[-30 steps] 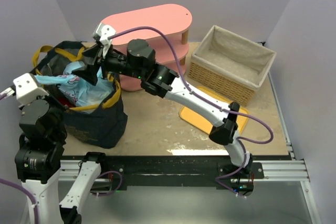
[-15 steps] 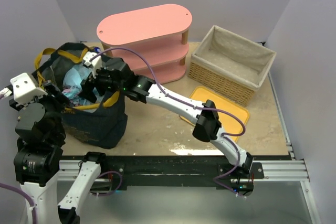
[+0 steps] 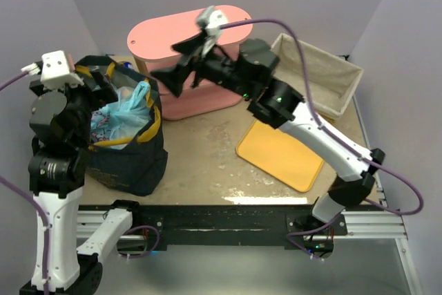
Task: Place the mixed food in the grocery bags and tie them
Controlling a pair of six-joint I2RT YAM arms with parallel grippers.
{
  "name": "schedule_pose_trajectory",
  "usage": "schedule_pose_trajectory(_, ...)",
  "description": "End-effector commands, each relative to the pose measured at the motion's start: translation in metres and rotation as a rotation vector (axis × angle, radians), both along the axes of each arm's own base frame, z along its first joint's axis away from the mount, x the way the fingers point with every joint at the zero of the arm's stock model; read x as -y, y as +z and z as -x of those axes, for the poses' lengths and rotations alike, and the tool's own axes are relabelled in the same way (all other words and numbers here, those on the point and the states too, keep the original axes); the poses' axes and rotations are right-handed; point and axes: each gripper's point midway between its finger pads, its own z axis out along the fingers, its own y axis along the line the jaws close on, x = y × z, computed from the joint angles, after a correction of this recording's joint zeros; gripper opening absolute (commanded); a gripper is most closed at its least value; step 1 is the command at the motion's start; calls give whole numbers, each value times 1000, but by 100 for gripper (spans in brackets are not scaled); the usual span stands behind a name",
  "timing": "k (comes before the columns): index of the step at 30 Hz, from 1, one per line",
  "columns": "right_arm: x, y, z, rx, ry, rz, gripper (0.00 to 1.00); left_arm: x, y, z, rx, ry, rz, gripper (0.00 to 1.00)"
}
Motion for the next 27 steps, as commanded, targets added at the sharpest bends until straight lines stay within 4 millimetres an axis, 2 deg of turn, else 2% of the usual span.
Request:
schedule_pose_trajectory(1,78,-81,-98,-233,-316,69,99,37,29,-25,93,-211,-42,100)
schedule_pose_trajectory(2,95,-89,-106,-254,-363,68,99,40,27,-30,88,-225,-48,100)
schedule_pose_trajectory(3,111,-119,-112,-308,-408,100,99,41,30,-32,106,-234,-53,100)
schedule_pose_trajectory(4,147,-107,-116,-297,-478,62,99,44,30,-33,110,-248,-63,100)
schedule_pose_trajectory(5,162,-135,-119,-339,-516,103,99,44,26,-34,108,-253,-74,100)
schedule_pose_trajectory(6,194,-138,-129,-343,-626,92,99,45,27,-35,119,-254,-77,100)
schedule_pose_trajectory(7,217,-130,-120,-331,-672,69,99,45,24,-35,117,-255,-79,100)
schedule_pose_trajectory(8,235,-152,-119,-353,-725,97,99,45,25,-35,131,-256,-79,100)
schedule_pose_trajectory(9,275,-160,-109,-336,-841,89,99,45,18,-35,133,-256,-82,100)
schedule_pose_trajectory(10,289,-162,-107,-325,-897,85,99,43,15,-35,129,-247,-82,100)
schedule_pose_trajectory(11,302,-153,-95,-304,-922,58,99,43,10,-36,119,-246,-81,100)
schedule_pose_trajectory(12,308,-166,-93,-314,-942,76,99,42,6,-37,111,-240,-83,100)
schedule_pose_trajectory(14,321,-167,-83,-313,-979,73,99,40,0,-38,99,-230,-80,100)
schedule_pose_trajectory(18,333,-177,-75,-324,-1018,78,99,42,-3,-39,106,-236,-76,100)
schedule_pose_trajectory(27,335,-174,-72,-320,-1019,77,99,46,-1,-36,118,-259,-64,100)
